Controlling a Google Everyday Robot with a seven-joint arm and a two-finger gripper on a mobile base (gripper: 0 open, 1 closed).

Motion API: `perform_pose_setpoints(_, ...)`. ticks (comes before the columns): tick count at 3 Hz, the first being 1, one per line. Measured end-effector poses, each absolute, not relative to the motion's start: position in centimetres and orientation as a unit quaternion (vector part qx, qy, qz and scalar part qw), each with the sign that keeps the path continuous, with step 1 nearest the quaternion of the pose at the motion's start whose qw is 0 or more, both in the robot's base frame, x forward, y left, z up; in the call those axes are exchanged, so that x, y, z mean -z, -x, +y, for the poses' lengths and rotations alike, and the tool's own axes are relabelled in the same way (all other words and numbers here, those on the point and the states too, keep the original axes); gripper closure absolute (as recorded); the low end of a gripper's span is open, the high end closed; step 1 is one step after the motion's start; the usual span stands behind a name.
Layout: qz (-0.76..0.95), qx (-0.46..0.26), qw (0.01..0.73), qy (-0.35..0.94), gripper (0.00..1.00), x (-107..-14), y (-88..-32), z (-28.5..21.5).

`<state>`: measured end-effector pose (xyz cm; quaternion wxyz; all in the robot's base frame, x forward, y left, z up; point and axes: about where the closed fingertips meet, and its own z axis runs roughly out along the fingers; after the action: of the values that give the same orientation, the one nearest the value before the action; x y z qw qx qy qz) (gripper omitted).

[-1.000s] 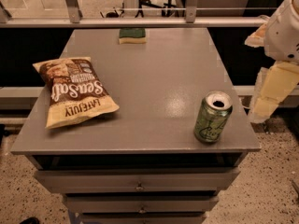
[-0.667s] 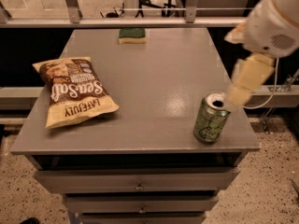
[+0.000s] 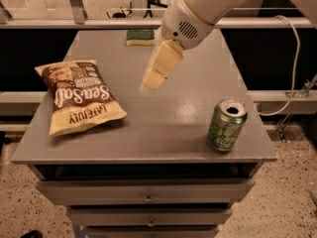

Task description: Move brown chip bag near sponge

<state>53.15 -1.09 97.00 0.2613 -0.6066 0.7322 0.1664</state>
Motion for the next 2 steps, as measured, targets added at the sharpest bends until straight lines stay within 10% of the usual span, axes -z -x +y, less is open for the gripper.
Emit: perform_pose_setpoints(2, 0.725, -0.173, 0.265, 0.612, 0.00, -96.3, -53.0, 0.4)
